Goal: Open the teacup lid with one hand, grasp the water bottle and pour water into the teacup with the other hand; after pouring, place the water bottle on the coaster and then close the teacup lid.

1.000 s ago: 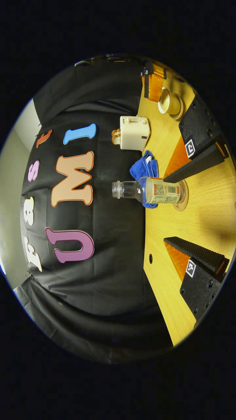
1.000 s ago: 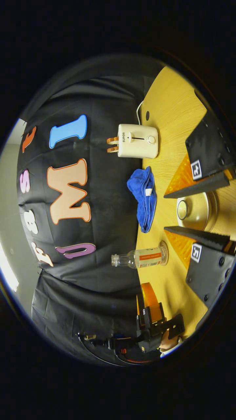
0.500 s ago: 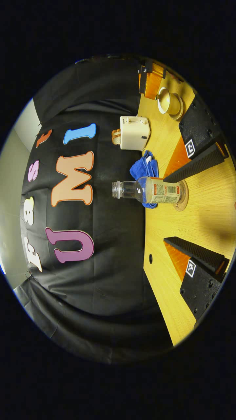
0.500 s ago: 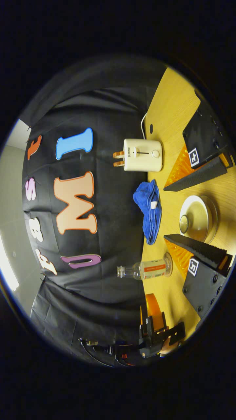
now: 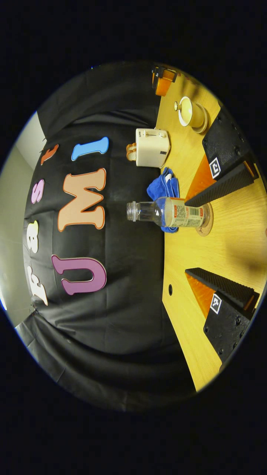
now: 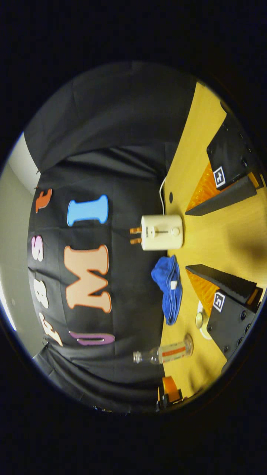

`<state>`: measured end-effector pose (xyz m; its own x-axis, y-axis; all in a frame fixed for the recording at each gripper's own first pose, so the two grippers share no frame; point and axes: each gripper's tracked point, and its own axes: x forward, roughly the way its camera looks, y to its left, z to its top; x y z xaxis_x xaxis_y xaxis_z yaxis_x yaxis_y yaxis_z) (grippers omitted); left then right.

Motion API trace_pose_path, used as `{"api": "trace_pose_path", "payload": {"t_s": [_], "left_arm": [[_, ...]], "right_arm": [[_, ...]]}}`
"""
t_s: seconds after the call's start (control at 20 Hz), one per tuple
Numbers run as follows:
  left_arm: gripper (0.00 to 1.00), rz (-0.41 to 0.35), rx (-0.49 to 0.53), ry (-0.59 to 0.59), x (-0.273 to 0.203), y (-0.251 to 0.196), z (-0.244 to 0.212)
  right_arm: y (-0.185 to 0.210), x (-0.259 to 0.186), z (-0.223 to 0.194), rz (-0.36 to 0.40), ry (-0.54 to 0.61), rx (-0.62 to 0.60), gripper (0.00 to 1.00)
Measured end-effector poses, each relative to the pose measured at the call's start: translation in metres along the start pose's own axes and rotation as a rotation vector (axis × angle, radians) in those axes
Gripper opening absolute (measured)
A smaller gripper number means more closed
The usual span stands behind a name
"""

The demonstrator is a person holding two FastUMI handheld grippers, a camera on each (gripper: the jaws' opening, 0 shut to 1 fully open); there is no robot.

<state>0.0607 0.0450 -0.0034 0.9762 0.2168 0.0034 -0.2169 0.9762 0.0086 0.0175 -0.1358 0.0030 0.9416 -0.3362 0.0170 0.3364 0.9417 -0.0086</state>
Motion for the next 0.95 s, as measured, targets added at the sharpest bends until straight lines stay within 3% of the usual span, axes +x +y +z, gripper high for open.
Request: {"api": "trace_pose_path", "payload": {"t_s": [0.25, 0.4, 0.5, 0.65, 0.7, 0.75, 0.8, 0.85, 0.95], "left_arm": [[0.96, 0.066, 0.002, 0.000, -0.006, 0.011, 0.000], [0.96, 0.081, 0.002, 0.000, -0.007, 0.013, 0.000], [0.96, 0.083, 0.002, 0.000, -0.007, 0.013, 0.000], [0.96, 0.094, 0.003, 0.001, -0.008, 0.016, 0.000], [0.96, 0.101, 0.003, 0.001, -0.009, 0.017, 0.000], [0.96, 0.102, 0.003, 0.000, -0.009, 0.017, 0.000], [0.96, 0.102, 0.003, 0.000, -0.009, 0.016, 0.000], [0.96, 0.102, 0.003, 0.000, -0.009, 0.016, -0.001], [0.96, 0.101, 0.002, 0.000, -0.009, 0.015, 0.000]], "right_arm": [[-0.006, -0.001, 0.000, -0.034, -0.002, -0.005, 0.87], [-0.009, 0.000, 0.001, -0.046, -0.003, -0.006, 0.85], [-0.009, -0.001, 0.001, -0.048, -0.003, -0.006, 0.89], [-0.009, -0.001, 0.001, -0.048, -0.004, -0.006, 0.86], [-0.009, -0.001, 0.001, -0.048, -0.003, -0.006, 0.89], [-0.009, -0.001, 0.001, -0.048, -0.004, -0.006, 0.81], [-0.009, -0.001, 0.001, -0.048, -0.003, -0.006, 0.89], [-0.009, -0.001, 0.001, -0.048, -0.003, -0.006, 0.86], [-0.009, -0.001, 0.001, -0.048, -0.004, -0.006, 0.89]]}}
